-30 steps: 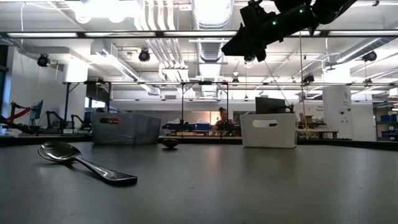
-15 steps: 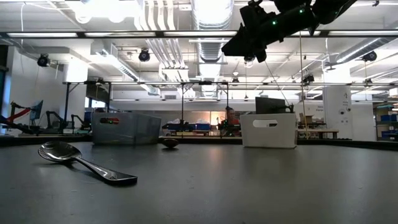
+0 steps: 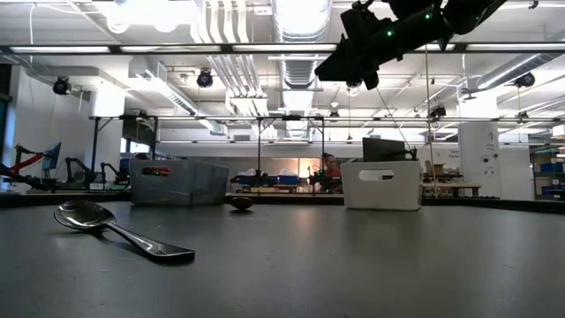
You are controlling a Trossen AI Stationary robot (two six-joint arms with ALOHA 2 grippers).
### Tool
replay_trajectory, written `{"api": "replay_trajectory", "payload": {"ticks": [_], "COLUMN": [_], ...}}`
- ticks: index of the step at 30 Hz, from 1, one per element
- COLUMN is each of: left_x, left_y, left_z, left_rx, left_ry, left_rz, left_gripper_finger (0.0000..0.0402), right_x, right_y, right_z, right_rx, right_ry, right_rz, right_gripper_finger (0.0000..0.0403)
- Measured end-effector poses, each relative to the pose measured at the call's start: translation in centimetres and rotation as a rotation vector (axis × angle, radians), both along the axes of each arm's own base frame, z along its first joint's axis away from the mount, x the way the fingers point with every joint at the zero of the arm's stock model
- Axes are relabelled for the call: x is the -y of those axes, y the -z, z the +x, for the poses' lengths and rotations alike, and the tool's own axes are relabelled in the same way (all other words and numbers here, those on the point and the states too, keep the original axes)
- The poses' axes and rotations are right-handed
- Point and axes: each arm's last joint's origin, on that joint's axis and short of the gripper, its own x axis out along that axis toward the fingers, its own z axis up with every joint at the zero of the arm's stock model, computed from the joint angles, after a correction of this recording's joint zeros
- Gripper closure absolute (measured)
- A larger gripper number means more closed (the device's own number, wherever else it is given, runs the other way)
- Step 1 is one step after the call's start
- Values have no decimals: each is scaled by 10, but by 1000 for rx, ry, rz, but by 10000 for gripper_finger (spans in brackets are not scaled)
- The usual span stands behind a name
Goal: Sort silverware by color (type)
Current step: Put the purple spoon into the transparent bin
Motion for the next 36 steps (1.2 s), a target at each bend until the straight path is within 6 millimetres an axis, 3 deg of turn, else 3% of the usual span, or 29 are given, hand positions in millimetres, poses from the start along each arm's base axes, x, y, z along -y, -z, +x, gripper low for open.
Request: {"api": "replay_trajectory", "payload": {"ticks": [16, 36], "left_x": [-2, -8], "left_y": [33, 51], "left_z": [3, -1], "left_rx": [34, 22], "left_ry": [-16, -16], "left_rz": [-51, -38], "left_gripper_finger": [384, 382], "right_x": [0, 0], "right_y": [0, 1], "right_z": [0, 0], "right_rx": [-2, -12], "right_ry": [0, 0], "right_rz": [0, 3], "right_gripper_finger": [294, 294]}}
